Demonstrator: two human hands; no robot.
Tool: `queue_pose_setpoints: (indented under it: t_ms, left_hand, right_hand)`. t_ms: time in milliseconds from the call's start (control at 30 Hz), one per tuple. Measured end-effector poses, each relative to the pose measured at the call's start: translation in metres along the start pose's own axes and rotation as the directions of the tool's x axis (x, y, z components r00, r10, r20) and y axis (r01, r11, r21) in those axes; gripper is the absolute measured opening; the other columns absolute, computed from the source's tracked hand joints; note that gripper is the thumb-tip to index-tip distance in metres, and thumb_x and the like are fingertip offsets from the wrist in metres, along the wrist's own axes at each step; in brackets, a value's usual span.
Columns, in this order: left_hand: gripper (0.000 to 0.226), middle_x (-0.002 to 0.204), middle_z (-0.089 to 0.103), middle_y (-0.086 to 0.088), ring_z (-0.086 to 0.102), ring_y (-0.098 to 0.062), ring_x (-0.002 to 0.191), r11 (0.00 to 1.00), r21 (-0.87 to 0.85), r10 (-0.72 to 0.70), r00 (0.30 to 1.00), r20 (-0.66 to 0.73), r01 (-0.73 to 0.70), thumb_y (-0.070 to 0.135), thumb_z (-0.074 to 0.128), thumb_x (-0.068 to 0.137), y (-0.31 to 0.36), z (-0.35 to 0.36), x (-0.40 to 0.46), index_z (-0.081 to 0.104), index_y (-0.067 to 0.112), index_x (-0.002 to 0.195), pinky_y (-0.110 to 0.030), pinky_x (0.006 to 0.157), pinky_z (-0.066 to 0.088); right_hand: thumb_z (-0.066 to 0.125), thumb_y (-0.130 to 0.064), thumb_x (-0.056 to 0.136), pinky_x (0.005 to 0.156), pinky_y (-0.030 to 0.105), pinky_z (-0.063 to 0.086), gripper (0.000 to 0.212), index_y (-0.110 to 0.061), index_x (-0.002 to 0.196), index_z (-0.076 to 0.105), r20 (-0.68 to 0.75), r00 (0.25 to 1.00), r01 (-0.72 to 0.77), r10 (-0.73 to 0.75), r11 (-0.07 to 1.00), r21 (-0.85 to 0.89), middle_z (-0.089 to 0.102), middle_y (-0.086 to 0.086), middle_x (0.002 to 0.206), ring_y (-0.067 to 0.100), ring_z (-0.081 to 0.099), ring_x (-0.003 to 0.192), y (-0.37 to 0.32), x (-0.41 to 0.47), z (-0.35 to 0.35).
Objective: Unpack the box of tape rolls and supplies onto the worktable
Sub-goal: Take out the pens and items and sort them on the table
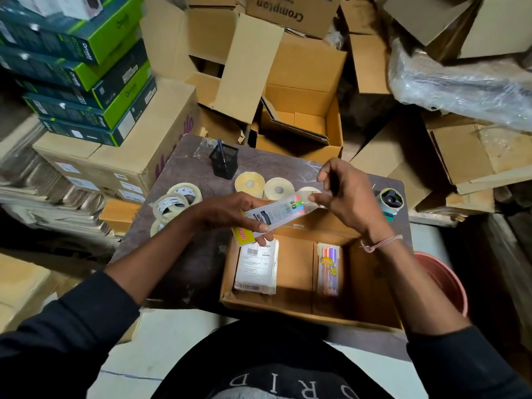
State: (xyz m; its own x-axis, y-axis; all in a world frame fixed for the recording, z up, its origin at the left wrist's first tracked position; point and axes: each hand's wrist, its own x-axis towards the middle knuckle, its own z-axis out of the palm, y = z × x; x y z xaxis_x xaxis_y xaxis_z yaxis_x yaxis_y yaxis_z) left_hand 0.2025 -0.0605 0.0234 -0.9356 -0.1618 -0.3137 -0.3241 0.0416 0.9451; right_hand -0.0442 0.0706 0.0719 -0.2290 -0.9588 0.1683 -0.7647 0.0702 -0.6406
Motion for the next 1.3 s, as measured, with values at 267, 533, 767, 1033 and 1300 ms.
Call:
queue_pose_setpoints:
  t_ms: [267, 533, 767, 1033, 1300]
  left_hand:
    - [0.032, 0.112, 0.077, -0.012, 0.074, -0.032, 0.103, 0.999, 0.037, -0.031, 0.995, -0.092, 0.035, 0.009, 0.071, 0.093, -0.008, -0.008, 0.0, 0.068, 0.001, 0.124, -0.032, 0.09, 0.059]
    - [0.028, 0.106, 0.074, -0.025, 0.073, -0.027, 0.093, 0.997, 0.065, -0.02, 0.994, -0.106, 0.027, 0.01, 0.073, 0.092, -0.009, -0.01, -0.003, 0.069, -0.003, 0.116, -0.034, 0.087, 0.057]
    - [0.03, 0.109, 0.077, -0.013, 0.075, -0.037, 0.097, 0.997, 0.054, -0.053, 0.993, -0.108, 0.059, 0.005, 0.074, 0.091, -0.004, -0.014, -0.007, 0.069, 0.002, 0.12, -0.045, 0.094, 0.057]
    - [0.03, 0.097, 0.079, -0.008, 0.076, -0.032, 0.09, 0.991, 0.086, -0.09, 0.984, -0.157, 0.104, 0.008, 0.078, 0.088, 0.005, -0.013, -0.009, 0.069, -0.003, 0.115, -0.052, 0.096, 0.056]
    - [0.037, 0.108, 0.078, -0.008, 0.077, -0.033, 0.096, 0.985, 0.045, -0.153, 0.958, -0.241, 0.169, 0.014, 0.081, 0.086, 0.01, 0.001, -0.01, 0.07, 0.007, 0.121, -0.044, 0.093, 0.06]
  right_hand:
    - [0.072, 0.001, 0.08, 0.068, 0.015, 0.052, 0.019, -0.012, 0.094, 0.075, 0.158, 0.973, 0.18, -0.17, 0.982, -0.05, 0.071, -0.003, 0.096, 0.01, 0.059, 0.075, -0.019, 0.0, 0.017]
    - [0.082, -0.008, 0.079, 0.081, 0.025, 0.059, 0.038, -0.02, 0.114, 0.073, 0.37, 0.925, 0.019, -0.089, 0.982, 0.189, 0.073, -0.013, 0.097, 0.01, 0.069, 0.09, -0.022, 0.002, 0.01]
    - [0.082, 0.004, 0.075, 0.076, 0.02, 0.056, 0.034, -0.001, 0.107, 0.073, 0.426, 0.904, -0.16, -0.029, 0.902, 0.402, 0.077, -0.002, 0.088, 0.006, 0.071, 0.081, -0.006, 0.009, 0.016]
    - [0.075, 0.005, 0.081, 0.065, 0.027, 0.06, 0.027, 0.003, 0.108, 0.07, 0.498, 0.867, -0.336, -0.02, 0.714, 0.614, 0.076, 0.018, 0.093, 0.022, 0.073, 0.074, 0.019, 0.012, 0.021]
    - [0.071, 0.003, 0.085, 0.07, 0.024, 0.061, 0.031, 0.008, 0.115, 0.066, 0.485, 0.874, -0.34, -0.024, 0.682, 0.648, 0.076, 0.018, 0.093, 0.018, 0.074, 0.078, 0.032, 0.013, 0.023]
